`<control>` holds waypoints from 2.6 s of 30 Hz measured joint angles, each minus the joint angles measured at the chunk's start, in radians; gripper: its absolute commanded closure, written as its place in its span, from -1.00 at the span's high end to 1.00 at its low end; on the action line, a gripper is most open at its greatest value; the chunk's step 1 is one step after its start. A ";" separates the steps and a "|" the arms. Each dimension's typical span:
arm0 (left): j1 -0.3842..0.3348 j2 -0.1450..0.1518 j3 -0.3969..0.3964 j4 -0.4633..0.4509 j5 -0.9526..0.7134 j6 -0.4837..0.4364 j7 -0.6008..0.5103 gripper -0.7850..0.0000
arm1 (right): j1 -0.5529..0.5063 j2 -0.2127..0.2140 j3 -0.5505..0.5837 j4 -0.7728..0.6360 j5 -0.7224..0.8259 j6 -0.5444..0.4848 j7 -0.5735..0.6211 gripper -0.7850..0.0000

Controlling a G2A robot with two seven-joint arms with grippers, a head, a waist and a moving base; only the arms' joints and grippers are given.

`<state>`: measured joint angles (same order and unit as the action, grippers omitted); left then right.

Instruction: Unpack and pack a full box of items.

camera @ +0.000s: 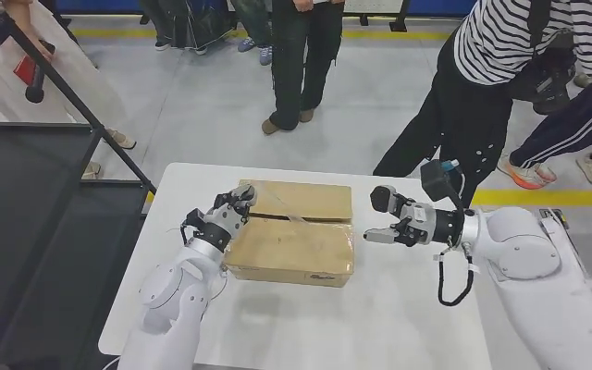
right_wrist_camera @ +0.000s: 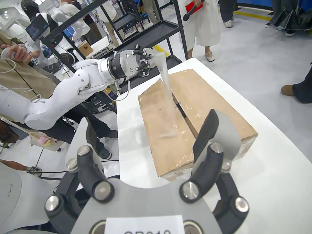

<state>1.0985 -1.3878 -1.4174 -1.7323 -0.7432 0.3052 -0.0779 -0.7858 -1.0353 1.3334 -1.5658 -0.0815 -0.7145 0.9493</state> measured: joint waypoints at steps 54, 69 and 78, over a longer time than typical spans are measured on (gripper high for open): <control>0.008 -0.037 0.026 -0.234 -0.541 0.063 0.265 -1.00 | 0.028 -0.024 -0.218 0.082 0.086 -0.012 -0.099 1.00; 0.001 -0.043 0.040 -0.315 -0.793 0.094 0.329 -1.00 | 0.000 -0.049 -0.287 0.054 -0.227 0.052 -0.347 1.00; 0.001 -0.040 0.043 -0.321 -0.813 0.086 0.330 -1.00 | 0.020 -0.058 -0.308 0.133 -0.036 -0.006 -0.311 -0.62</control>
<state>1.0996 -1.4281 -1.3746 -2.0536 -1.5564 0.3914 0.2519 -0.7661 -1.0932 1.0258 -1.4326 -0.1180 -0.7209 0.6388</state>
